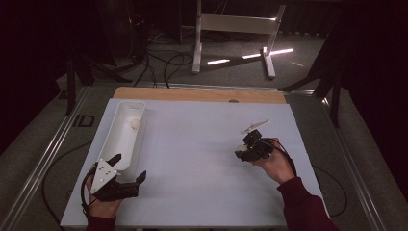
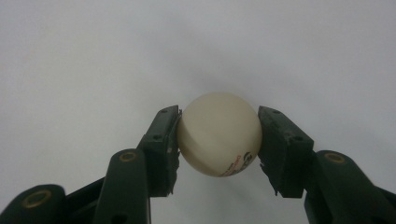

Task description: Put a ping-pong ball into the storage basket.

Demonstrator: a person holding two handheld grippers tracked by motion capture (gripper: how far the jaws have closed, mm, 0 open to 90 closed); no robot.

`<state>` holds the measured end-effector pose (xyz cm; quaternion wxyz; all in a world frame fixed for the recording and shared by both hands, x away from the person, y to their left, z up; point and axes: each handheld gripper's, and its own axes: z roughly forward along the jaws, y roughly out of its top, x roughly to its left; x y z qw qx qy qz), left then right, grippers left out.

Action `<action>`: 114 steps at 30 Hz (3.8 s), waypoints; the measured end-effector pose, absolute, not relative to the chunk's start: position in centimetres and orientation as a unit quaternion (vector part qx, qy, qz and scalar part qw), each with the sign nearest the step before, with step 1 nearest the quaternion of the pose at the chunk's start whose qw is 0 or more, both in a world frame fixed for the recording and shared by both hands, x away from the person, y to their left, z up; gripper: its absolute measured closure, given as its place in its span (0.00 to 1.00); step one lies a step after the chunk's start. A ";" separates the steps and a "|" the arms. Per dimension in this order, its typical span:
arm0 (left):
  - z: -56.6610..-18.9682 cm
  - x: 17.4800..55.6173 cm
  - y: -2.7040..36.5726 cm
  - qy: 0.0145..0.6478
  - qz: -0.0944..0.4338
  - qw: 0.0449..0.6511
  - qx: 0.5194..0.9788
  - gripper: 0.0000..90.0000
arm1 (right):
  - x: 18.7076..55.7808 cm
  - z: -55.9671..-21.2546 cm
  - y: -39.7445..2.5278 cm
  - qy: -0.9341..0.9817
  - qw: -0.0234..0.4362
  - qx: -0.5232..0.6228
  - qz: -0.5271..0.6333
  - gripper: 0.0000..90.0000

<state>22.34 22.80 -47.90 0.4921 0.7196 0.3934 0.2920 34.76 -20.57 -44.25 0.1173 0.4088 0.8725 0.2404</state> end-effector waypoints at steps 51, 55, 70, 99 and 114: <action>-47.9 22.3 22.9 0.394 0.292 0.494 0.718 0.00 | 35.9 -41.1 -16.9 0.877 0.129 0.381 0.262 0.56; -47.9 22.3 22.9 0.395 0.292 0.494 0.718 0.00 | 36.2 -40.9 -16.7 0.878 0.129 0.379 0.263 0.56; -47.9 22.4 22.9 0.395 0.292 0.494 0.718 0.00 | 36.6 -40.5 -16.2 0.877 0.122 0.380 0.268 0.56; -47.9 22.3 22.9 0.395 0.293 0.494 0.717 0.00 | 36.8 -39.6 -14.2 0.881 0.123 0.364 0.275 0.56; -47.9 22.3 23.0 0.395 0.292 0.494 0.717 0.00 | 36.9 -39.3 -12.9 0.882 0.120 0.357 0.282 0.56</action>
